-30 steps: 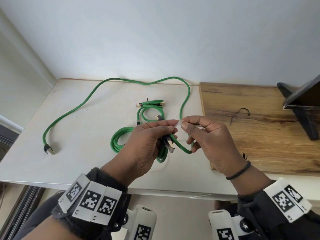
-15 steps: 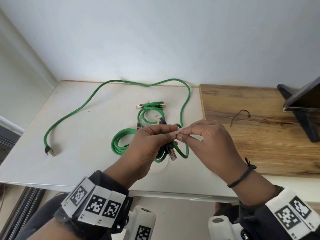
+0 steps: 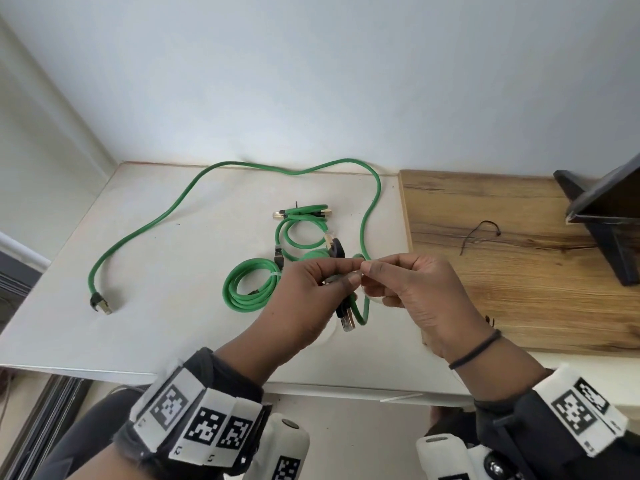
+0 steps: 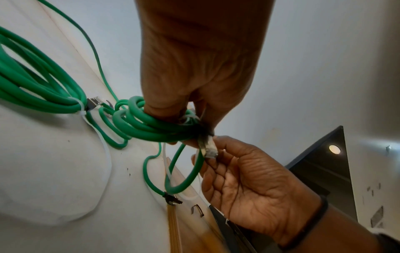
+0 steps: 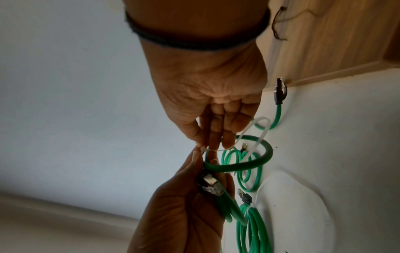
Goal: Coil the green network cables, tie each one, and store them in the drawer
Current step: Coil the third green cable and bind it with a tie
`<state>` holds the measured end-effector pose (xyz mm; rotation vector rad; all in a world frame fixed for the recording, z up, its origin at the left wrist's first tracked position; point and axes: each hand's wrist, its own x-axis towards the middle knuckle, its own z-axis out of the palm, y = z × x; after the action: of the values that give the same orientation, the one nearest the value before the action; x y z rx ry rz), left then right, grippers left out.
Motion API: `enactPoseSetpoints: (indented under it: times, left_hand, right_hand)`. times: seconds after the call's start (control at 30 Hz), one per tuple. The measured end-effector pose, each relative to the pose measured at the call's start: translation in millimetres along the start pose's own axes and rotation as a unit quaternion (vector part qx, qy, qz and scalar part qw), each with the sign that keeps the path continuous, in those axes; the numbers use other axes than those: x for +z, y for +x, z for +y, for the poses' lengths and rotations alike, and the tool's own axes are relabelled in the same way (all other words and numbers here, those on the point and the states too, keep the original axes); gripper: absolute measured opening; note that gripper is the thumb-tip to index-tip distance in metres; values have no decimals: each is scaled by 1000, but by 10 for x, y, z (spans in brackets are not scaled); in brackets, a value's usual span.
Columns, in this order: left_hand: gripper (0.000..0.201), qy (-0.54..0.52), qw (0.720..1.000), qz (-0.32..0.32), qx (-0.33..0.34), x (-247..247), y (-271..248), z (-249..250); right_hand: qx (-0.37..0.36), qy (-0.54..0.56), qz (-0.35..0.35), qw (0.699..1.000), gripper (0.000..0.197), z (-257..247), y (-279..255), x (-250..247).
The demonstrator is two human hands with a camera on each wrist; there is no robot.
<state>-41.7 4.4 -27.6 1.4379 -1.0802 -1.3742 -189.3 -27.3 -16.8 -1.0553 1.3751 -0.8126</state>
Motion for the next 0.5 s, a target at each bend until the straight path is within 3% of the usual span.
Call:
enactPoseSetpoints:
  times: [0.2, 0.5]
  left_hand:
    - [17, 77, 996, 25, 41, 41, -18, -26]
    - [9, 76, 992, 58, 81, 33, -34, -30]
  right_hand:
    - [15, 20, 17, 1000, 10, -8, -55, 78]
    - [-32, -16, 30, 999, 13, -33, -86, 78]
